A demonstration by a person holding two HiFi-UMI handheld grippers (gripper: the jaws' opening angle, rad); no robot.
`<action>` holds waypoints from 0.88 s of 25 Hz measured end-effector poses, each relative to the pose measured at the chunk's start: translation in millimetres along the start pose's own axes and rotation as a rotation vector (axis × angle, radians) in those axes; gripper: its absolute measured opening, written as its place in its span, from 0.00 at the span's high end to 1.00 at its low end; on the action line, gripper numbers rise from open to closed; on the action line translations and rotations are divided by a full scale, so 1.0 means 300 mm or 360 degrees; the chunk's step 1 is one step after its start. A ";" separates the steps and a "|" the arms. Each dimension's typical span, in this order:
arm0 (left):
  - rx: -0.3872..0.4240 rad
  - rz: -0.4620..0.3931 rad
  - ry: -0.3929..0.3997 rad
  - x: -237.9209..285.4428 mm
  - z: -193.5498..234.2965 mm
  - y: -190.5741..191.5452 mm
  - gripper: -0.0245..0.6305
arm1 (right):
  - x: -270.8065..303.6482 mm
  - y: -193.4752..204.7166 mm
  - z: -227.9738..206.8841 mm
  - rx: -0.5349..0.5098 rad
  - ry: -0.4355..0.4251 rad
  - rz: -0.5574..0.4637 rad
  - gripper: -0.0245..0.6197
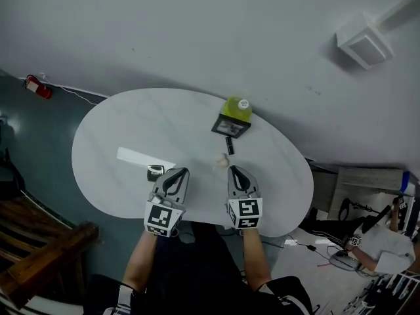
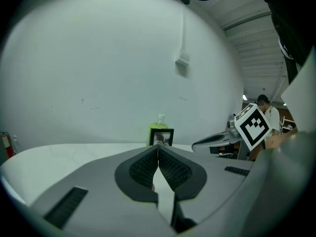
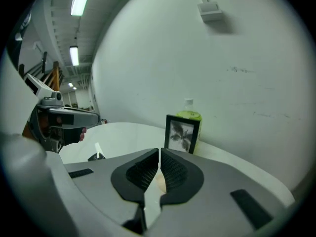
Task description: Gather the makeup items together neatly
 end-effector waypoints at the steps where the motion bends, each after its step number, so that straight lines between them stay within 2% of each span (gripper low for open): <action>1: -0.0012 0.0021 -0.0001 0.018 0.002 0.019 0.93 | 0.027 0.015 -0.006 -0.0005 -0.0013 0.0022 0.90; 11: -0.0099 0.0179 0.0017 0.137 0.013 0.182 0.93 | 0.201 0.148 -0.032 -0.0014 -0.0100 0.0163 0.90; 18: -0.0139 0.0212 0.0021 0.162 0.023 0.223 0.93 | 0.275 0.184 -0.042 -0.0016 -0.0113 0.0227 0.90; 19: -0.0144 0.0215 0.0022 0.163 0.024 0.225 0.93 | 0.287 0.185 -0.040 -0.0015 -0.0138 0.0237 0.85; 20: -0.0147 0.0217 0.0021 0.164 0.026 0.226 0.93 | 0.301 0.187 -0.037 -0.0014 -0.0163 0.0251 0.70; 22: -0.0150 0.0221 0.0019 0.164 0.032 0.227 0.93 | 0.328 0.192 -0.035 -0.0021 -0.0174 0.0286 0.64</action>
Point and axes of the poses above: the fingertips, and each gripper's own axes: x forward along the fingers, z to its left, y out of its underside, the point moved 8 cm from there along -x, backward along the fingers, and after that the axes turned 12 degrees about z, right-handed, at the moved point
